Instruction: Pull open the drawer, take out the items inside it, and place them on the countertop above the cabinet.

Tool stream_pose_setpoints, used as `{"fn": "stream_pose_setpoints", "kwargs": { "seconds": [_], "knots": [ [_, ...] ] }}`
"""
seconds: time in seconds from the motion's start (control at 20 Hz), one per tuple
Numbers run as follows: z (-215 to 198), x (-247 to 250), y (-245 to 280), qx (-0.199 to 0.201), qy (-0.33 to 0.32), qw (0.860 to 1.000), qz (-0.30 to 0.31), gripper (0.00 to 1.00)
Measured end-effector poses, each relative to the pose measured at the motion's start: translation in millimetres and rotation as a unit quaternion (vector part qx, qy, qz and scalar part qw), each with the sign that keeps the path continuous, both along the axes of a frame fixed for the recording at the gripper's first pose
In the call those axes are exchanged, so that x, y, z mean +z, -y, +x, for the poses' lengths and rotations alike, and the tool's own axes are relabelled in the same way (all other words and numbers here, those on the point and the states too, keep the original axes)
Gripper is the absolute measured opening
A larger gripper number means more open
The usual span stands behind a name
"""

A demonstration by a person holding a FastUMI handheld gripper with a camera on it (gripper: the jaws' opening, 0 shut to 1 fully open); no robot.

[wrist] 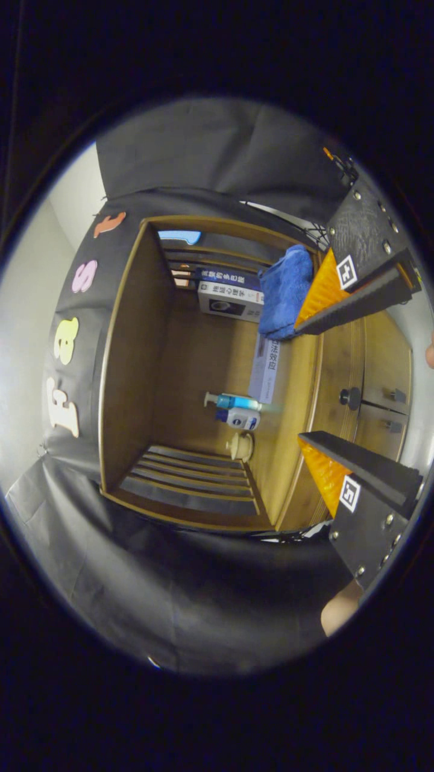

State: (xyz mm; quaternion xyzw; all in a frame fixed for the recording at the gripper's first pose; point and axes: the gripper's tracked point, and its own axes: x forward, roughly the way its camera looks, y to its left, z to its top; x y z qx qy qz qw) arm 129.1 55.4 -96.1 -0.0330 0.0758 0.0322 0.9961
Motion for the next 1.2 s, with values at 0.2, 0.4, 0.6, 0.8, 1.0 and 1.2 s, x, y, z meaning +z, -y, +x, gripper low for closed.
{"fn": "stream_pose_setpoints", "kwargs": {
  "seconds": [0.2, 0.4, 0.6, 0.8, 1.0, 1.2],
  "knots": [
    [19.5, -33.0, 3.4, -0.004, -0.027, 1.000, -0.004, 0.96],
    [40.3, -64.5, 13.8, -0.015, -0.051, 0.998, -0.020, 0.96],
    [53.8, -91.4, 11.9, -0.014, -0.075, 0.997, -0.013, 0.97],
    [63.6, -104.1, 11.0, -0.017, -0.083, 0.996, -0.012, 0.97],
    [67.4, -118.7, 8.1, -0.013, -0.101, 0.995, -0.005, 0.97],
    [82.4, -138.1, -3.3, -0.008, -0.115, 0.993, 0.009, 0.97]
  ]
}}
